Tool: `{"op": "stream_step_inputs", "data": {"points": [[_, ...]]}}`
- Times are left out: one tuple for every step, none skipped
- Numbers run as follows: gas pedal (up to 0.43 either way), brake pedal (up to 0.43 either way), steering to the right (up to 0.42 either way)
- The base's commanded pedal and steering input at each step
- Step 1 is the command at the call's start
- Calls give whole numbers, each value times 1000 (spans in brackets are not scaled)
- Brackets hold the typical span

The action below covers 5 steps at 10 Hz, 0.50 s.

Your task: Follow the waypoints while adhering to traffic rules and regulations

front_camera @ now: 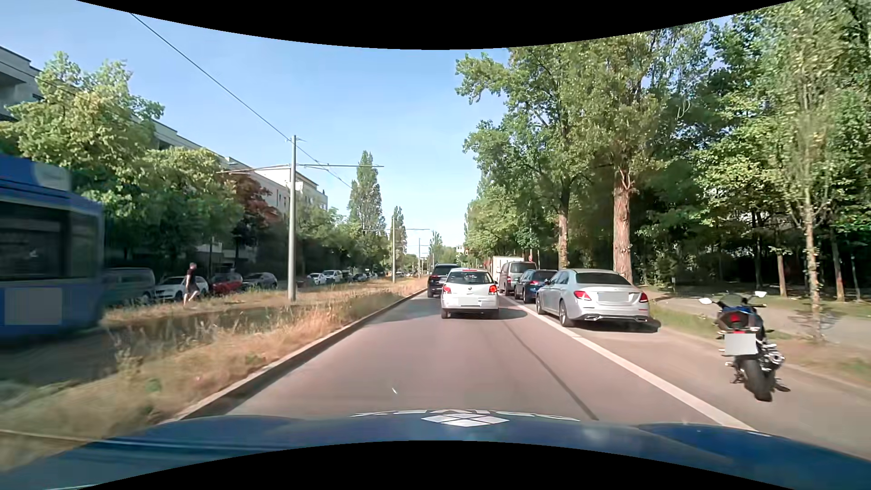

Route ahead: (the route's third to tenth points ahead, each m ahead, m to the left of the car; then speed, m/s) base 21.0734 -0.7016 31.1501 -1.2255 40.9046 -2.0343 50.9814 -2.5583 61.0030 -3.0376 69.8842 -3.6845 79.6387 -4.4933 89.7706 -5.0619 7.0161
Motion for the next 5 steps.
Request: {"op": "stream_step_inputs", "data": {"points": [[67, 0, 6], [98, 0, 6], [138, 0, 5], [138, 0, 4], [138, 0, 3]]}}
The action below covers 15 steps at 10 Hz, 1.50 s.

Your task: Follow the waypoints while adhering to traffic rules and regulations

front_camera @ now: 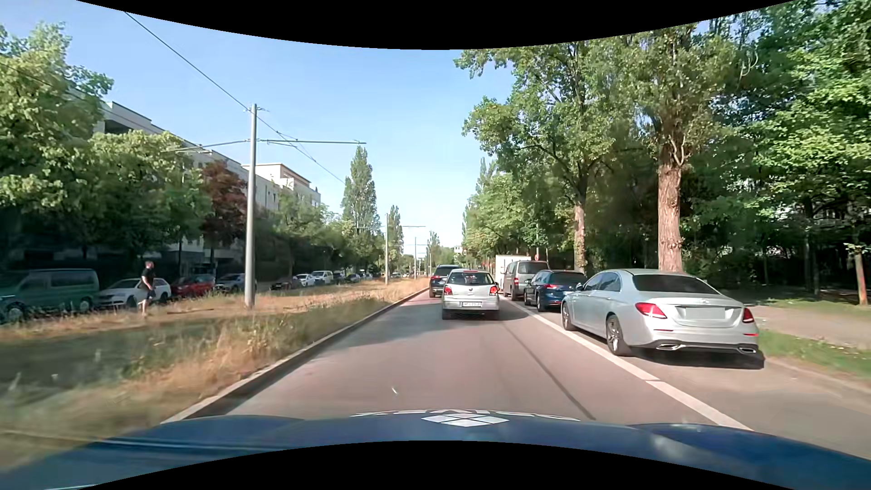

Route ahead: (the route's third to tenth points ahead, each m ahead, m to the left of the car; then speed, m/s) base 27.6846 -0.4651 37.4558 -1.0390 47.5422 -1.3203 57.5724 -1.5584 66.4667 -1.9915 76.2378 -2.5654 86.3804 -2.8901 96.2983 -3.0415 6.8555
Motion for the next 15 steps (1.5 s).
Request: {"op": "stream_step_inputs", "data": {"points": [[138, 0, 3], [138, 0, 3], [138, 0, 3], [138, 0, 3], [138, 0, 3], [138, 0, 3], [138, 0, 1], [138, 0, -1], [138, 0, -3], [138, 0, -6], [138, 0, -11], [150, 0, -13], [209, 0, -13], [220, 0, -13], [220, 0, -10]]}}
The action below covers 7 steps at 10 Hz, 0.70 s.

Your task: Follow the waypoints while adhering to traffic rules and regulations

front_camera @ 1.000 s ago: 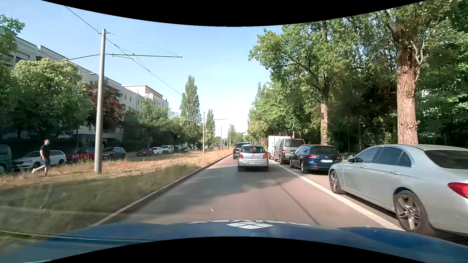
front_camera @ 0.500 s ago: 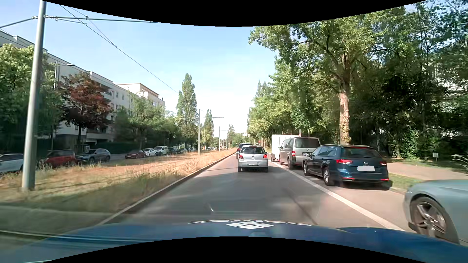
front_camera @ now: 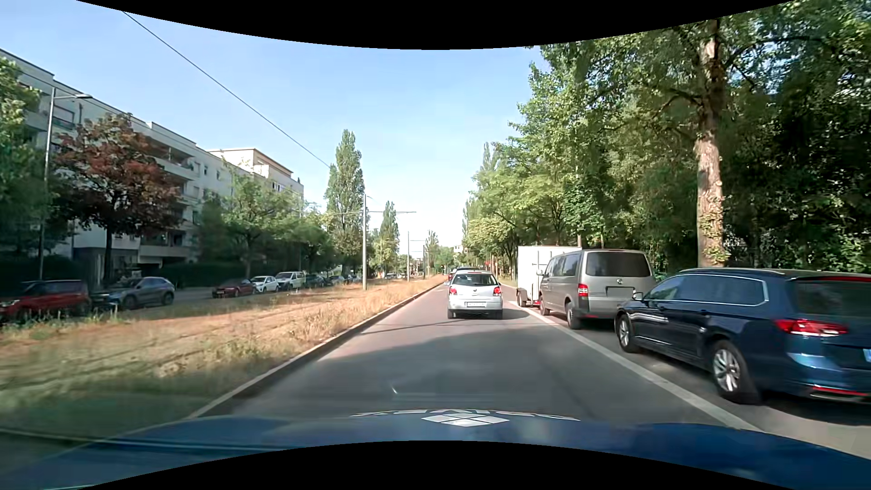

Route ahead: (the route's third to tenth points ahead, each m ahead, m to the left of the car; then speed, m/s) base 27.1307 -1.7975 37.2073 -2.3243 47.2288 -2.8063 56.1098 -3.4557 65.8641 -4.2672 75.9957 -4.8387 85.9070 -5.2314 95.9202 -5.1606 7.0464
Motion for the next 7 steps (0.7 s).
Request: {"op": "stream_step_inputs", "data": {"points": [[220, 0, -7], [220, 0, -5], [220, 0, -4], [220, 0, -3], [169, 0, -2], [67, 0, 0], [0, 0, 3]]}}
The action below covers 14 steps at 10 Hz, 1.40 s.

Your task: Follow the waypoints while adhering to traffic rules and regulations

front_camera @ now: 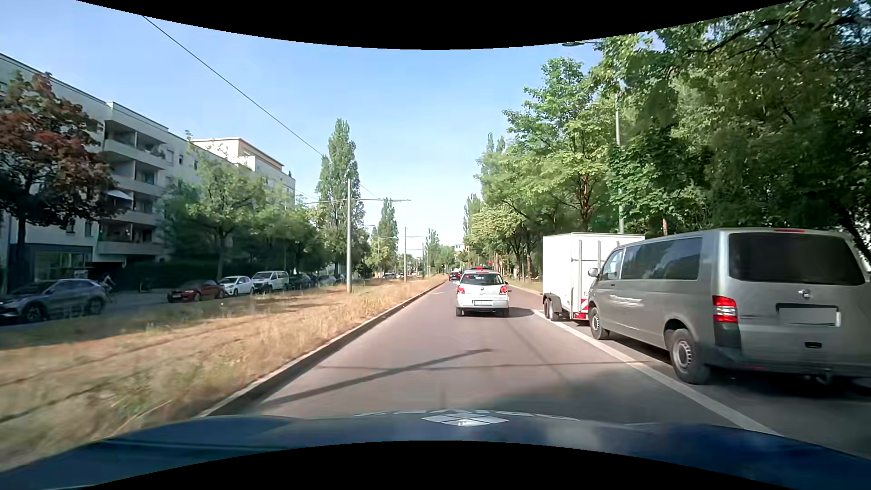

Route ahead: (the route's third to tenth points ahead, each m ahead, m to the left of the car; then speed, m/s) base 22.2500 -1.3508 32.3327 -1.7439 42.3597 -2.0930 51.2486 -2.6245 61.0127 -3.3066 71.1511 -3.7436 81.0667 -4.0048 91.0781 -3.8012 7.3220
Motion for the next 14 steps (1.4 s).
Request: {"op": "stream_step_inputs", "data": {"points": [[0, 0, 6], [0, 0, 7], [0, 0, 7], [39, 0, 7], [98, 0, 7], [157, 0, 8], [169, 0, 12], [177, 0, 19], [177, 0, 25], [189, 0, 31], [197, 0, 38], [209, 0, 46], [220, 0, 58], [220, 0, 71]]}}
